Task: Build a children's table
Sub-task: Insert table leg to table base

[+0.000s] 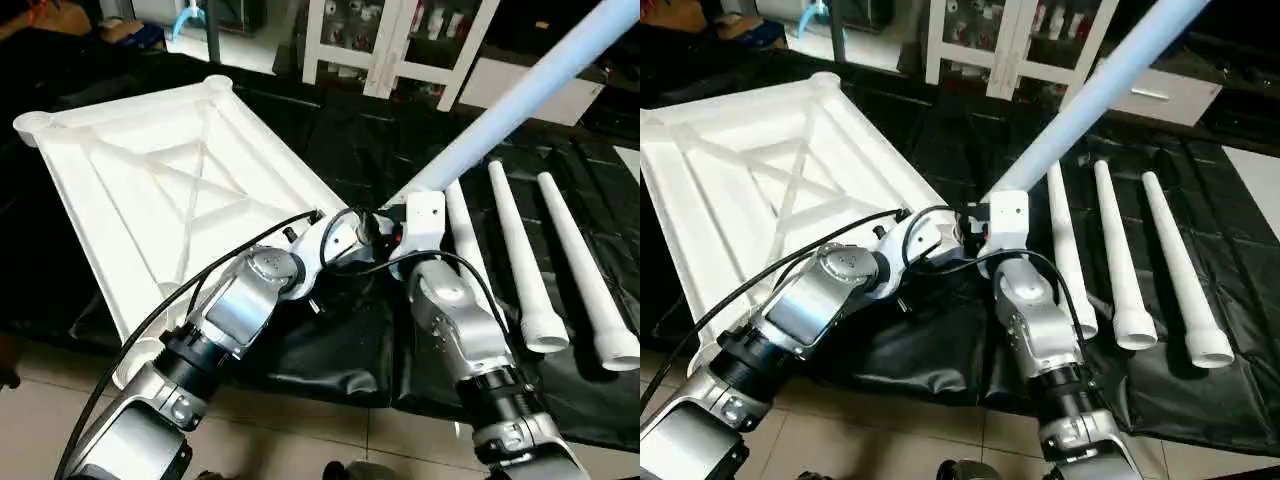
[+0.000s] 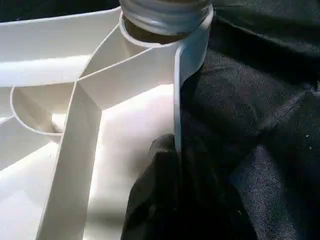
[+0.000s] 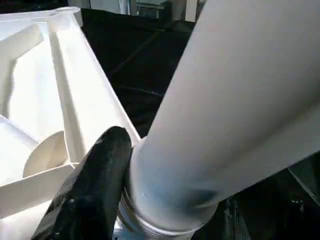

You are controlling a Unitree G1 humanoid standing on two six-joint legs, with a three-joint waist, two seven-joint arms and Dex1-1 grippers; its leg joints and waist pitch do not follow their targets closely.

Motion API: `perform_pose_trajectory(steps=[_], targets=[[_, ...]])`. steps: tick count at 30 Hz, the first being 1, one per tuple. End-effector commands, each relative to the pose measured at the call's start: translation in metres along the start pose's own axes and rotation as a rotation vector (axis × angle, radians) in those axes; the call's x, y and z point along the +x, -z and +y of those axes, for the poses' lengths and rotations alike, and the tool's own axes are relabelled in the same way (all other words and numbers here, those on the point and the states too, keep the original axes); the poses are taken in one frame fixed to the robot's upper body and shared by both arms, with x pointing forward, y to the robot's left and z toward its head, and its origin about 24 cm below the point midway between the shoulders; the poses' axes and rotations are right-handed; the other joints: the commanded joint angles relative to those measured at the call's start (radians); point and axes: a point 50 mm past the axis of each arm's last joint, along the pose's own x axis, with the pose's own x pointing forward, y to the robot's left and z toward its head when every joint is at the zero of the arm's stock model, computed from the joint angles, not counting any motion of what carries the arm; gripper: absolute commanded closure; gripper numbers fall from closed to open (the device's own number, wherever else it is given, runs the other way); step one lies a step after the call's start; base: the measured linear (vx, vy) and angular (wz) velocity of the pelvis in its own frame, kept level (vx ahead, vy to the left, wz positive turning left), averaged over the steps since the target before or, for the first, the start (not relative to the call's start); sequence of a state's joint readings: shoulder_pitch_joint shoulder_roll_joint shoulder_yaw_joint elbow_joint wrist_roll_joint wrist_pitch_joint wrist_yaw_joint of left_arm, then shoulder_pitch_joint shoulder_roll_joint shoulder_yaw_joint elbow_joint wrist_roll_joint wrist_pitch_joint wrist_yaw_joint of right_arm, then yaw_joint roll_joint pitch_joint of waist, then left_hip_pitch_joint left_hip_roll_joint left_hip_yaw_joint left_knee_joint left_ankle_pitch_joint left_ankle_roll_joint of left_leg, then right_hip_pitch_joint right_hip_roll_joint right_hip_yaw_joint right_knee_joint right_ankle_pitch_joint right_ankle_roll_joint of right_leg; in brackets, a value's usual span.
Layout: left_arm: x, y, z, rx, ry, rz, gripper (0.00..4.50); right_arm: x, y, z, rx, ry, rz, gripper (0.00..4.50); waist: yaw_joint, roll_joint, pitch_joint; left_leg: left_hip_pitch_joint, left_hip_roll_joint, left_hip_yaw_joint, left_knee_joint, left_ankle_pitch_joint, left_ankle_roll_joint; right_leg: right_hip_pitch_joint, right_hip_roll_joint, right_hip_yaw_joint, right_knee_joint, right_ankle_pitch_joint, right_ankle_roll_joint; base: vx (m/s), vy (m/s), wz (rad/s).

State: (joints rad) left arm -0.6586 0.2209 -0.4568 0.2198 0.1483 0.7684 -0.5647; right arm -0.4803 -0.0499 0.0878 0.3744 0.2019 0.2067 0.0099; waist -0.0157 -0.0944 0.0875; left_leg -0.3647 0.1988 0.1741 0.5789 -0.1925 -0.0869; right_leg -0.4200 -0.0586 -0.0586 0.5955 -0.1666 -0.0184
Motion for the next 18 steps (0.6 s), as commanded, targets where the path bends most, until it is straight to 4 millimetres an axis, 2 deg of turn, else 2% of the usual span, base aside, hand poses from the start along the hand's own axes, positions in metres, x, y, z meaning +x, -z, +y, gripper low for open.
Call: perform_pose_trajectory(steps=[1, 6, 8, 16, 18], targets=[[-0.0096, 0.0153, 0.0215, 0.002, -0.118, 0.073, 4.5, -0.0072, 0.0133, -0.0297, -0.001, 0.104, 0.063, 1.48, 0.006, 0.025, -0.07, 0.01, 0.028, 0.0, -0.057, -0.063, 0.043, 0.063, -0.063, 0.053, -0.04, 0.032, -0.229, 0.0, 0.0, 0.0], [-0.0095, 0.015, 0.0211, 0.006, -0.116, 0.073, 4.5, -0.0075, 0.0125, -0.0304, 0.019, 0.099, 0.058, 1.48, 0.007, 0.025, -0.071, 0.01, 0.028, 0.0, -0.056, -0.055, 0.05, 0.065, -0.064, 0.053, -0.038, 0.044, -0.236, 0.0, 0.0, 0.0], [-0.0097, 0.0151, 0.021, 0.004, -0.114, 0.072, 4.5, -0.0077, 0.0128, -0.0301, 0.021, 0.096, 0.059, 1.81, 0.008, 0.025, -0.072, 0.01, 0.027, 0.0, -0.056, -0.05, 0.052, 0.066, -0.064, 0.053, -0.037, 0.053, -0.239, 0.0, 0.0, 0.0], [-0.0097, 0.0157, 0.0199, 0.009, -0.102, 0.073, 4.5, -0.0081, 0.0152, -0.0283, 0.013, 0.081, 0.071, 2.05, 0.008, 0.025, -0.071, 0.009, 0.028, 0.0, -0.055, -0.05, 0.054, 0.067, -0.064, 0.053, -0.036, 0.053, -0.241, 0.0, 0.0, 0.0], [-0.0094, 0.0154, 0.0194, 0.013, -0.098, 0.072, 4.5, -0.0082, 0.0154, -0.0287, 0.009, 0.079, 0.071, 2.25, 0.009, 0.027, -0.072, 0.01, 0.027, 0.0, -0.054, -0.049, 0.053, 0.068, -0.064, 0.053, -0.036, 0.053, -0.242, 0.0, 0.0, 0.0]])
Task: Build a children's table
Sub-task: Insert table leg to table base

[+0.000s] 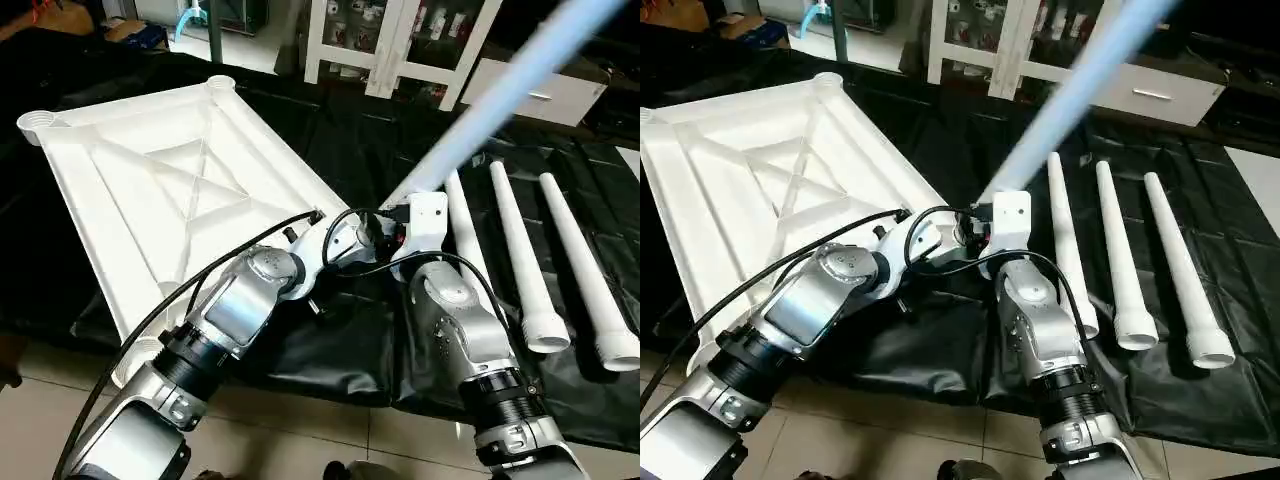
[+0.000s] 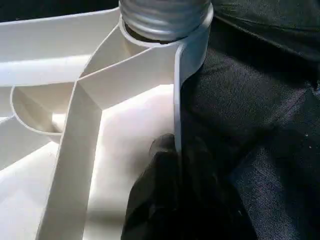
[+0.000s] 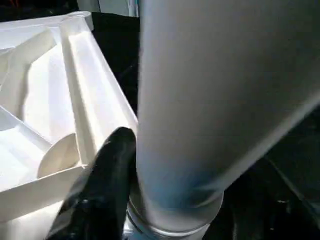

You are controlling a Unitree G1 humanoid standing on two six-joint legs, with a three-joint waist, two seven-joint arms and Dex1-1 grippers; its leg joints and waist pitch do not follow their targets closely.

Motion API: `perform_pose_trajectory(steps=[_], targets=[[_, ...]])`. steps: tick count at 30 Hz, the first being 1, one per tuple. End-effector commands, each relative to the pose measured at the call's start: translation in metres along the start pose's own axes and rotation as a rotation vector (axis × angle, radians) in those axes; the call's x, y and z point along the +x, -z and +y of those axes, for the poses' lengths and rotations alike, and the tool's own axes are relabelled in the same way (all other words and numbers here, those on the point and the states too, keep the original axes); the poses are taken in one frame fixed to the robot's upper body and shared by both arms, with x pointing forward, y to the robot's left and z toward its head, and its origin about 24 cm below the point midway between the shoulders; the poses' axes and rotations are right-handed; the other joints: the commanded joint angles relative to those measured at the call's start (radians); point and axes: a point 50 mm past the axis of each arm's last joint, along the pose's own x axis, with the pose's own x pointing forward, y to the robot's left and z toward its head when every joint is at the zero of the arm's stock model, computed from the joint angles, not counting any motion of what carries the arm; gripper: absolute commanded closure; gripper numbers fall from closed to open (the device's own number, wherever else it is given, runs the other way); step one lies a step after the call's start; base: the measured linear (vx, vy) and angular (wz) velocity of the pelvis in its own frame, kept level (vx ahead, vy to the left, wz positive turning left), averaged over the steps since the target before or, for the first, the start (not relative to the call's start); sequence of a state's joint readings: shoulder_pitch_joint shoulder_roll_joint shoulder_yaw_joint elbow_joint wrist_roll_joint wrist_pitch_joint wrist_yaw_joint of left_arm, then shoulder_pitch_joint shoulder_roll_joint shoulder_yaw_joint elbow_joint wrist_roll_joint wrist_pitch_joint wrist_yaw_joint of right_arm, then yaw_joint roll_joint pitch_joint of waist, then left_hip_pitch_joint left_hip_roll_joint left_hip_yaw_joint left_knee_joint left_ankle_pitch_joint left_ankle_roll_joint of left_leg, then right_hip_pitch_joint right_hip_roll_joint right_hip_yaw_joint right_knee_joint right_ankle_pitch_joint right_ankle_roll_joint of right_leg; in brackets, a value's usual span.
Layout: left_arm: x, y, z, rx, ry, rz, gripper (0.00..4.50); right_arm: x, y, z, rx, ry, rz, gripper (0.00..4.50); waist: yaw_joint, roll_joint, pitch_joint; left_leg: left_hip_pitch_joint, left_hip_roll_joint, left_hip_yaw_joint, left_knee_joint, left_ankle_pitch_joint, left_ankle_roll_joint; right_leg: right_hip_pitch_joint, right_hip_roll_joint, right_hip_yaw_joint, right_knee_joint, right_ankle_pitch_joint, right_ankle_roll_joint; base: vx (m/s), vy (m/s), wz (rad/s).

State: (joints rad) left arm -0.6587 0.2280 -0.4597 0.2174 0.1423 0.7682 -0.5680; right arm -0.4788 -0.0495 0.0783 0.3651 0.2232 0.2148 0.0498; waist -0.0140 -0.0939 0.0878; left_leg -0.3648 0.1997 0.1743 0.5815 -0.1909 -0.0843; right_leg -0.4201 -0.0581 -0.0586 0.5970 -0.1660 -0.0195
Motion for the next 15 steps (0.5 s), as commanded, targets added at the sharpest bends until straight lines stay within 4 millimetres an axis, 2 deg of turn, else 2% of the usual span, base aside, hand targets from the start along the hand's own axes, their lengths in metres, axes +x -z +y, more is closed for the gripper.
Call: perform_pose_trajectory(steps=[1, 7, 10, 15], targets=[[-0.009, 0.015, 0.019, 0.014, -0.098, 0.07, 4.5, -0.009, 0.016, -0.03, -0.016, 0.116, 0.073, 2.29, 0.007, 0.026, -0.073, 0.009, 0.026, 0.0, -0.057, -0.051, 0.05, 0.068, -0.065, 0.053, -0.037, 0.052, -0.241, 0.0, 0.0, 0.0], [-0.008, 0.015, 0.017, 0.038, -0.072, 0.059, 4.5, -0.01, 0.014, -0.03, -0.05, 0.057, 0.071, 2.44, 0.008, 0.029, -0.071, 0.011, 0.028, 0.0, -0.056, -0.069, 0.043, 0.065, -0.064, 0.053, -0.038, 0.035, -0.241, 0.0, 0.0, 0.0], [-0.008, 0.017, 0.014, 0.067, -0.037, 0.046, 4.5, -0.014, 0.014, -0.031, -0.032, -0.028, 0.098, 2.46, 0.012, 0.03, -0.068, 0.011, 0.029, -0.001, -0.057, -0.11, 0.037, 0.065, -0.064, 0.053, -0.044, -0.018, -0.232, 0.0, 0.0, 0.0], [-0.01, 0.02, 0.008, 0.114, 0.026, 0.019, 4.5, -0.02, 0.013, -0.04, -0.008, -0.126, 0.129, 2.46, 0.02, 0.026, -0.07, 0.011, 0.031, -0.001, -0.056, -0.11, 0.032, 0.066, -0.065, 0.053, -0.044, -0.039, -0.225, 0.0, 0.0, 0.0]])
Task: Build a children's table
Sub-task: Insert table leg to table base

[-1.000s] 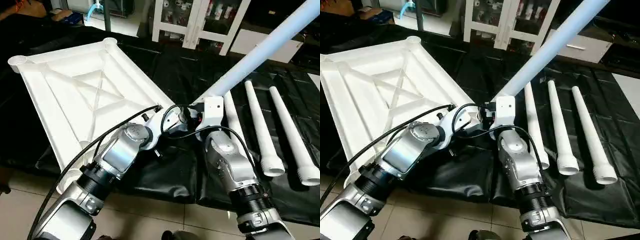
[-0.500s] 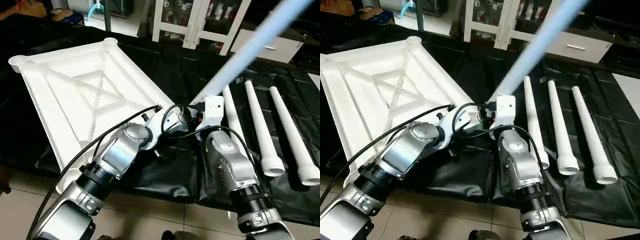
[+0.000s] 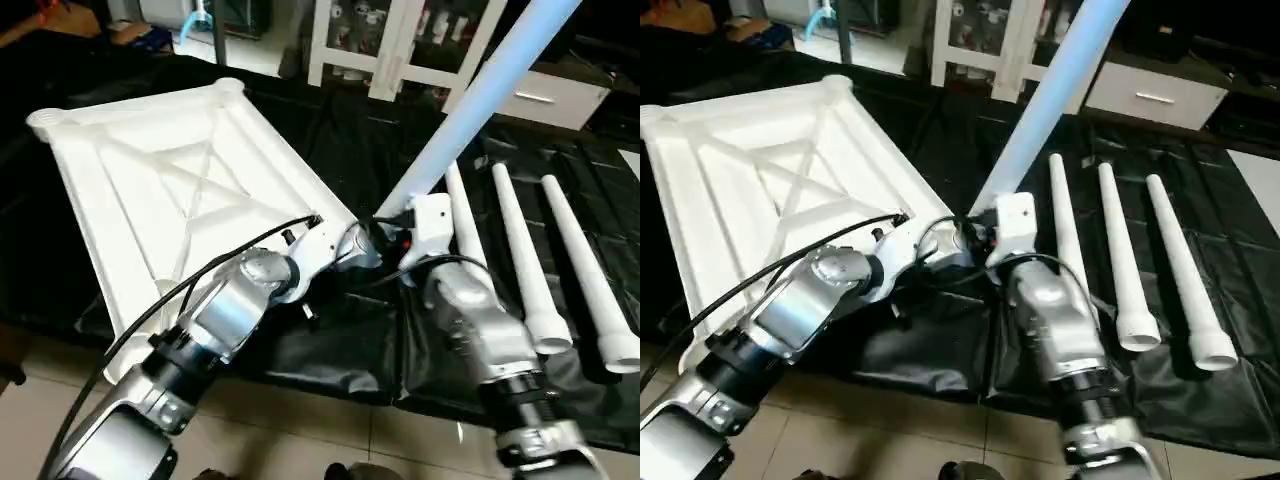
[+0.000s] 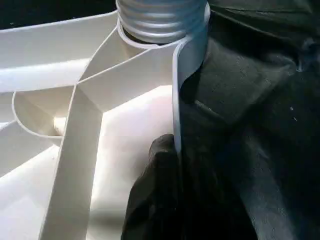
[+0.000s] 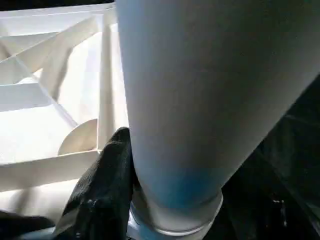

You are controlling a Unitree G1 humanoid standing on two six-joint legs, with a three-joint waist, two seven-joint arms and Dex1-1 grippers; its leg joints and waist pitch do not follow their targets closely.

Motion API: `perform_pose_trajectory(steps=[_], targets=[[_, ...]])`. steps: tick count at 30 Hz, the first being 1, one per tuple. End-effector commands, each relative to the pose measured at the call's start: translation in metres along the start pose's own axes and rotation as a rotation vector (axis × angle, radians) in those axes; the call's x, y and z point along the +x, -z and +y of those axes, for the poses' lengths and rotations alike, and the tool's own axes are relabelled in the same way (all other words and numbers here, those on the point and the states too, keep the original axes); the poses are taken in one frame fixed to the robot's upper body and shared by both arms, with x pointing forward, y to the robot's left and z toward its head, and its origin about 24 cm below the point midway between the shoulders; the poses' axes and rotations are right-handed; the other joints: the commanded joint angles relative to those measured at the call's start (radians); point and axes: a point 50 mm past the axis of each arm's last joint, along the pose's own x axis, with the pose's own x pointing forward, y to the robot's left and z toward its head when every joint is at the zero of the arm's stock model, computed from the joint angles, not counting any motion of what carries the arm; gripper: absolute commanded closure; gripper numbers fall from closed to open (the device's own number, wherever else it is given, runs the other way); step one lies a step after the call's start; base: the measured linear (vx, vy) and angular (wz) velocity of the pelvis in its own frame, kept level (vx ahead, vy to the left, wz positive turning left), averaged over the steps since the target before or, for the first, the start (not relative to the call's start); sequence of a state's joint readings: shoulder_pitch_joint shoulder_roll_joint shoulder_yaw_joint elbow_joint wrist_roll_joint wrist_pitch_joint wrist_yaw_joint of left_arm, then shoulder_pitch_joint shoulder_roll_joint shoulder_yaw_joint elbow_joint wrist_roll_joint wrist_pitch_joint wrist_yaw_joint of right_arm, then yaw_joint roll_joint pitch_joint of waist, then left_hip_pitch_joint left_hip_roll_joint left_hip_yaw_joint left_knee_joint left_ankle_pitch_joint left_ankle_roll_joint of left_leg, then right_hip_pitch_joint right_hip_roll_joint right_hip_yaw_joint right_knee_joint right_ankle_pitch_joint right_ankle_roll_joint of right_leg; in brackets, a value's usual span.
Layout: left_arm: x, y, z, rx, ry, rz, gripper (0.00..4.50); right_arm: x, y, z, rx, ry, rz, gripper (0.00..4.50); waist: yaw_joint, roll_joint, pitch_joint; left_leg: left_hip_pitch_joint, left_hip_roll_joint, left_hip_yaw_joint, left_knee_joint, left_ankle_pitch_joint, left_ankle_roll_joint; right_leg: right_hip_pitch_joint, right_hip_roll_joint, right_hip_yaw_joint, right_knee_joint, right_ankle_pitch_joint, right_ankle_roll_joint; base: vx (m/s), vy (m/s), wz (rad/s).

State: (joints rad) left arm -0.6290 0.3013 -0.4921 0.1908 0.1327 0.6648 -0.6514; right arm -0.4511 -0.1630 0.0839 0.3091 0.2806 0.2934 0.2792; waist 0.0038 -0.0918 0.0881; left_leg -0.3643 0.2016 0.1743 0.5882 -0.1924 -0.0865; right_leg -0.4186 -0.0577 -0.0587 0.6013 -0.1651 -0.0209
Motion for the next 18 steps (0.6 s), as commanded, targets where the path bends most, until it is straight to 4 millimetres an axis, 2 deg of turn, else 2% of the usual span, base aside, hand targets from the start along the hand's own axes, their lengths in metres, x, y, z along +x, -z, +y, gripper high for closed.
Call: perform_pose_trajectory(steps=[1, 5, 7, 8, 10, 11, 13, 15, 18], targets=[[-0.006, 0.014, 0.006, 0.056, -0.028, 0.046, 4.5, -0.015, 0.014, -0.023, 0.045, 0.027, 0.075, 2.47, 0.004, 0.023, -0.069, 0.009, 0.028, -0.001, -0.063, -0.107, 0.038, 0.064, -0.066, 0.054, -0.05, -0.04, -0.224, 0.0, 0.0, 0.0], [-0.01, 0.019, 0.003, 0.122, 0.029, 0.017, 4.5, -0.023, 0.013, -0.028, 0.068, -0.073, 0.099, 2.48, 0.005, 0.022, -0.068, 0.009, 0.031, -0.001, -0.064, -0.109, 0.046, 0.063, -0.067, 0.053, -0.051, -0.058, -0.228, 0.0, 0.0, 0.0], [-0.013, 0.016, -0.007, 0.21, 0.135, -0.057, 4.5, -0.029, 0.011, -0.033, 0.061, -0.134, 0.119, 2.48, 0.006, 0.017, -0.067, 0.009, 0.031, 0.001, -0.063, -0.119, 0.047, 0.061, -0.067, 0.053, -0.055, -0.089, -0.225, 0.0, 0.0, 0.0], [-0.015, 0.015, -0.011, 0.233, 0.18, -0.078, 4.5, -0.031, 0.011, -0.035, 0.048, -0.157, 0.127, 2.48, 0.008, 0.02, -0.067, 0.01, 0.031, -0.001, -0.064, -0.117, 0.047, 0.06, -0.068, 0.053, -0.054, -0.092, -0.226, 0.0, 0.0, 0.0], [-0.016, 0.018, -0.013, 0.244, 0.201, -0.061, 4.5, -0.036, 0.01, -0.038, 0.039, -0.199, 0.141, 2.48, 0.007, 0.02, -0.067, 0.012, 0.034, -0.001, -0.063, -0.111, 0.046, 0.058, -0.067, 0.052, -0.051, -0.086, -0.23, 0.0, 0.0, 0.0], [-0.016, 0.019, -0.013, 0.259, 0.207, -0.057, 4.5, -0.04, 0.009, -0.04, 0.01, -0.236, 0.154, 2.48, 0.007, 0.014, -0.066, 0.012, 0.035, 0.001, -0.063, -0.11, 0.049, 0.057, -0.067, 0.052, -0.052, -0.089, -0.231, 0.0, 0.0, 0.0], [-0.016, 0.021, -0.014, 0.276, 0.214, -0.057, 4.5, -0.044, 0.008, -0.041, -0.02, -0.288, 0.174, 2.49, 0.011, 0.016, -0.065, 0.013, 0.035, 0.002, -0.062, -0.11, 0.05, 0.057, -0.068, 0.052, -0.053, -0.103, -0.23, 0.0, 0.0, 0.0], [-0.016, 0.019, -0.014, 0.286, 0.211, -0.074, 4.5, -0.049, 0.004, -0.043, -0.031, -0.346, 0.185, 2.49, 0.015, 0.003, -0.064, 0.012, 0.035, 0.006, -0.061, -0.117, 0.055, 0.055, -0.069, 0.053, -0.057, -0.133, -0.224, 0.0, 0.0, 0.0], [-0.016, 0.017, -0.014, 0.289, 0.206, -0.094, 4.5, -0.05, 0.002, -0.045, -0.039, -0.368, 0.188, 2.49, 0.023, 0.005, -0.065, 0.013, 0.036, 0.007, -0.06, -0.108, 0.055, 0.054, -0.071, 0.053, -0.057, -0.159, -0.213, 0.0, 0.0, 0.0]])
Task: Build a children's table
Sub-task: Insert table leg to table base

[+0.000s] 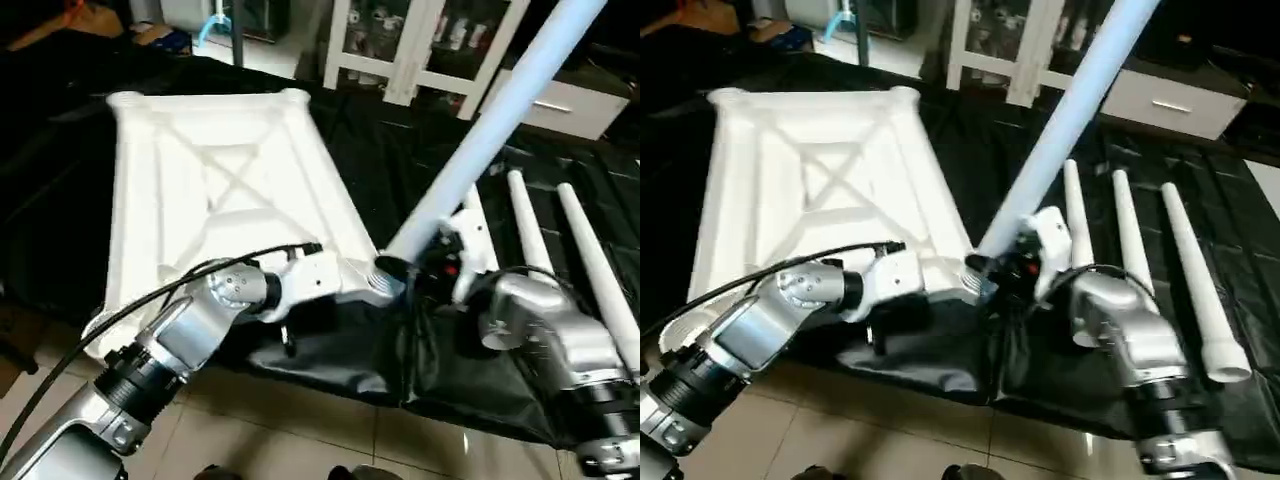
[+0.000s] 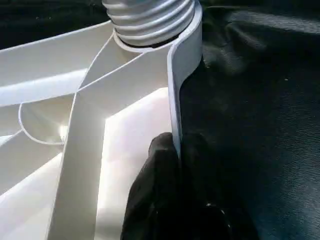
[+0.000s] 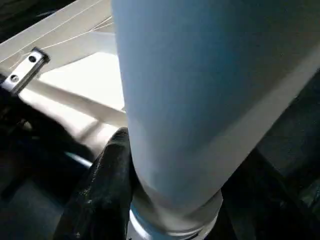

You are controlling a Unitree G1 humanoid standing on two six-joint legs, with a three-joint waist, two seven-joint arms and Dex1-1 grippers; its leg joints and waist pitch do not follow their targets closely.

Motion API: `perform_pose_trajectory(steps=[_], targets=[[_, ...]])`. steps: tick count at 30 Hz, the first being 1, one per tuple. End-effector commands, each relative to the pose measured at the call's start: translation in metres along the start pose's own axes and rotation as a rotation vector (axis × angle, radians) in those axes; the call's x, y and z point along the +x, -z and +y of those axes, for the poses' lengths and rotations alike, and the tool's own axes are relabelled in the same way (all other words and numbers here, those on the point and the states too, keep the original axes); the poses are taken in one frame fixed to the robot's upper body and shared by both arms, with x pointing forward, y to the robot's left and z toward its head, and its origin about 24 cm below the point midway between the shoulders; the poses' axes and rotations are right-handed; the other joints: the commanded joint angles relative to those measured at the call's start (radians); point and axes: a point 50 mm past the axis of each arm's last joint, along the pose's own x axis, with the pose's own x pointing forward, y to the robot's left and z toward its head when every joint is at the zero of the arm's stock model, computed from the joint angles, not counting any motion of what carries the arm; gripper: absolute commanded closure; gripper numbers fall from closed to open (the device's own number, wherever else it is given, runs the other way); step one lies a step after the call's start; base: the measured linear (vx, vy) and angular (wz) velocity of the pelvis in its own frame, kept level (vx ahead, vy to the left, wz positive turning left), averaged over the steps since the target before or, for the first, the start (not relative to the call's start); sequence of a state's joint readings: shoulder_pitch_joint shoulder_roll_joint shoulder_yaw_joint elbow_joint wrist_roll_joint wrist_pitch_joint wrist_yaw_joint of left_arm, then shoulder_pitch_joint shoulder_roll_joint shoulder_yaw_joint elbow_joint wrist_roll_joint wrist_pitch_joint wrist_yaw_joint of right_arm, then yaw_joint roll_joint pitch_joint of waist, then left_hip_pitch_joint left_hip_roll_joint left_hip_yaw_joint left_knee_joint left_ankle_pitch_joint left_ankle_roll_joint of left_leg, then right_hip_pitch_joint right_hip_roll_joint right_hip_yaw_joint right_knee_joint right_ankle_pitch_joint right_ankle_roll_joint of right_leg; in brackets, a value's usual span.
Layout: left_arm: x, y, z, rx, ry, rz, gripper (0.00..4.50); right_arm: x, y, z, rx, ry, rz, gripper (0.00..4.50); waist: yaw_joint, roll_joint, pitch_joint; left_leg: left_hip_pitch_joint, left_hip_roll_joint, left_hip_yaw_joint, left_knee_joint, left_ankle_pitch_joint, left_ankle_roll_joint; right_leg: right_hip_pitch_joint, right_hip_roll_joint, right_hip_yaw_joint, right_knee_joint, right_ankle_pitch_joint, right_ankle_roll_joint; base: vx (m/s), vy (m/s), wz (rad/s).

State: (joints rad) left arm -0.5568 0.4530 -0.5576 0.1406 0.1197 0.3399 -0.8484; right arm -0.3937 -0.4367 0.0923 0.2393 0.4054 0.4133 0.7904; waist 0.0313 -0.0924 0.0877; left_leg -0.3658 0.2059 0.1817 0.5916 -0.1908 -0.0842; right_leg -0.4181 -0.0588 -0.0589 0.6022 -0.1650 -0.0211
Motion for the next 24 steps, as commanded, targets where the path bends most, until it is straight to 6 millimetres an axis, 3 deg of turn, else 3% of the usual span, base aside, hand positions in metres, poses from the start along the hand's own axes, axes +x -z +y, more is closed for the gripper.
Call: perform_pose_trajectory(steps=[1, 6, 7, 9, 11, 18, 19, 22, 24], targets=[[-0.001, 0.0, -0.002, 0.042, 0.002, -0.002, 4.5, -0.011, 0.003, -0.009, 0.005, 0.015, 0.046, 2.49, -0.004, -0.002, -0.064, 0.013, 0.031, 0.0, -0.063, -0.104, 0.057, 0.053, -0.071, 0.053, -0.057, -0.167, -0.211, 0.0, 0.0, 0.0], [-0.002, 0.003, -0.002, 0.058, 0.01, -0.009, 4.5, -0.012, 0.007, -0.013, -0.002, -0.016, 0.1, 2.49, -0.003, -0.001, -0.065, 0.012, 0.031, 0.002, -0.061, -0.084, 0.064, 0.051, -0.068, 0.052, -0.055, -0.16, -0.208, 0.0, 0.0, 0.0], [-0.002, 0.003, -0.002, 0.061, 0.012, -0.008, 4.5, -0.012, 0.008, -0.013, -0.005, -0.022, 0.108, 2.49, -0.005, -0.01, -0.066, 0.011, 0.031, 0.003, -0.06, -0.085, 0.066, 0.052, -0.069, 0.052, -0.057, -0.167, -0.206, 0.0, 0.0, 0.0], [-0.002, 0.004, -0.002, 0.062, 0.016, -0.009, 4.5, -0.011, 0.009, -0.014, -0.012, -0.034, 0.119, 2.49, -0.004, -0.005, -0.065, 0.011, 0.031, 0.002, -0.06, -0.087, 0.066, 0.05, -0.071, 0.052, -0.057, -0.183, -0.203, 0.0, 0.0, 0.0], [-0.002, 0.004, -0.003, 0.059, 0.022, -0.012, 4.5, -0.01, 0.007, -0.014, -0.026, -0.044, 0.126, 2.49, -0.004, -0.01, -0.066, 0.012, 0.031, 0.003, -0.06, -0.087, 0.065, 0.05, -0.07, 0.051, -0.058, -0.193, -0.198, 0.0, 0.0, 0.0], [-0.003, 0.005, -0.008, 0.043, 0.055, -0.026, 4.5, -0.002, 0.004, -0.009, -0.111, -0.099, 0.207, 2.5, -0.006, -0.008, -0.064, 0.011, 0.031, 0.002, -0.06, -0.102, 0.058, 0.048, -0.07, 0.052, -0.06, -0.232, -0.186, 0.0, 0.0, 0.0], [-0.003, 0.005, -0.008, 0.042, 0.059, -0.026, 4.5, -0.001, 0.004, -0.008, -0.126, -0.105, 0.221, 2.5, -0.004, -0.003, -0.066, 0.012, 0.031, 0.001, -0.06, -0.106, 0.055, 0.049, -0.071, 0.052, -0.06, -0.236, -0.185, 0.0, 0.0, 0.0], [-0.003, 0.005, -0.009, 0.04, 0.069, -0.029, 4.5, -0.002, 0.013, -0.007, -0.138, -0.142, 0.286, 2.5, -0.005, -0.006, -0.066, 0.011, 0.031, 0.001, -0.06, -0.114, 0.05, 0.049, -0.07, 0.052, -0.061, -0.241, -0.182, 0.0, 0.0, 0.0], [-0.003, 0.005, -0.009, 0.039, 0.07, -0.029, 4.5, -0.004, 0.02, -0.008, -0.137, -0.149, 0.318, 2.5, -0.005, -0.003, -0.066, 0.012, 0.031, 0.001, -0.06, -0.117, 0.051, 0.047, -0.07, 0.052, -0.061, -0.233, -0.187, 0.0, 0.0, 0.0]])
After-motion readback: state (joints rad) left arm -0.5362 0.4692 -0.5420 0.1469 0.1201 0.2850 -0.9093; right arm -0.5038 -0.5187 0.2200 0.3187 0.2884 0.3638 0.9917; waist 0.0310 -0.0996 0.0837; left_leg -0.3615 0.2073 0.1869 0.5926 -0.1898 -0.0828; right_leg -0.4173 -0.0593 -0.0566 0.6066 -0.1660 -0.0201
